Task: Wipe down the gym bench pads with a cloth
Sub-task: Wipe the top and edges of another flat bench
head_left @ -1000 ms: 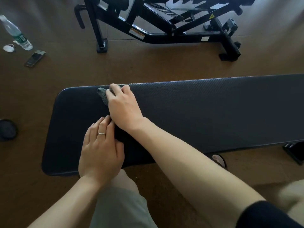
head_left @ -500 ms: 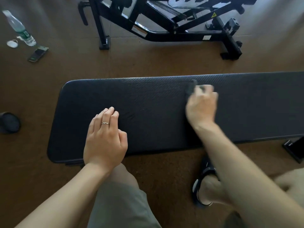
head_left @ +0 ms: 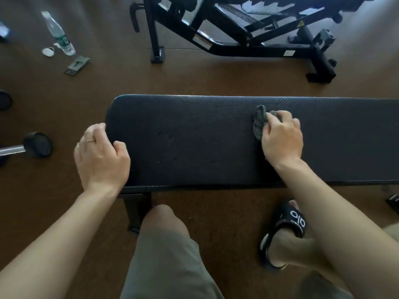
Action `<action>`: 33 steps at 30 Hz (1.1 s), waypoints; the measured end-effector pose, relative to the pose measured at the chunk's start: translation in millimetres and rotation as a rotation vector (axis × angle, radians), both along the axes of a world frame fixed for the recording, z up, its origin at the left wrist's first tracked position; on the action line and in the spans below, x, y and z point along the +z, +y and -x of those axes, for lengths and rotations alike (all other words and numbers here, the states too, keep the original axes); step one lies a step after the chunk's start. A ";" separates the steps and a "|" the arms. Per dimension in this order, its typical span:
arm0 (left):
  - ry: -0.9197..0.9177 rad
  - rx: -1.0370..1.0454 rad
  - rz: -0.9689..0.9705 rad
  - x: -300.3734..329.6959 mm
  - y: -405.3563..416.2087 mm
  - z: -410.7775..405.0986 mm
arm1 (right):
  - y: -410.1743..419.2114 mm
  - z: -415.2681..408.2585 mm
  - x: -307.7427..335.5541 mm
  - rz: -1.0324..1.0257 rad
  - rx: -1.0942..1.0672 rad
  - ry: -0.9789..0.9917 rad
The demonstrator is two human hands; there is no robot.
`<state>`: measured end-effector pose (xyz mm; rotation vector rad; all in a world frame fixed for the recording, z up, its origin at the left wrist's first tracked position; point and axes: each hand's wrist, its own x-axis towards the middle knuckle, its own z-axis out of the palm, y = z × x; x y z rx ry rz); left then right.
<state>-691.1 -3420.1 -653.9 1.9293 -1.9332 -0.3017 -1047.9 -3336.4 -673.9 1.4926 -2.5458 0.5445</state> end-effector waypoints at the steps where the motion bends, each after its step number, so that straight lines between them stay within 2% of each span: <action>1: 0.043 0.064 -0.052 -0.6 -0.4 -1.9 | -2.8 -5.0 0.5 -0.003 -0.106 -0.038; 2: 0.095 0.118 -0.103 -1.8 0.8 -0.9 | -7.6 -20.9 2.5 0.004 -0.158 -0.037; 4: 0.138 0.190 -0.155 -5.3 6.4 4.0 | -17.9 -74.7 3.7 0.044 -0.056 0.018; 9: 0.181 0.229 -0.117 -8.5 8.0 4.7 | -2.6 -214.5 -0.8 -0.028 0.598 -0.012; 13: 0.204 0.240 -0.099 -9.1 9.8 2.3 | 5.1 -173.5 11.1 -0.087 0.898 0.053; 15: 0.204 0.236 -0.096 -9.2 9.9 2.6 | -6.6 -127.3 11.2 -0.061 0.877 0.129; 18: 0.187 0.227 -0.097 -10.1 10.1 1.7 | -30.4 -72.8 4.4 -0.040 0.536 0.150; 20: 0.189 0.231 -0.097 -11.0 10.8 1.2 | -45.2 -72.7 1.2 -0.012 0.260 0.056; 22: 0.194 0.235 -0.094 -11.1 10.1 1.3 | -55.9 -101.3 -1.1 0.047 0.171 0.009; 24: 0.191 0.233 -0.088 -12.1 9.6 1.4 | -51.2 -151.6 -3.0 0.076 0.357 0.004; 28: 0.201 0.236 -0.078 -15.8 7.9 -1.4 | -7.2 -219.5 1.4 -0.035 0.864 -0.015; 31: 0.206 0.245 -0.078 -15.4 7.9 -0.5 | -10.4 -189.6 6.6 -0.069 1.058 0.045; 33: 0.205 0.237 -0.071 -16.2 8.0 -0.4 | -30.3 -152.0 6.0 -0.060 1.070 0.115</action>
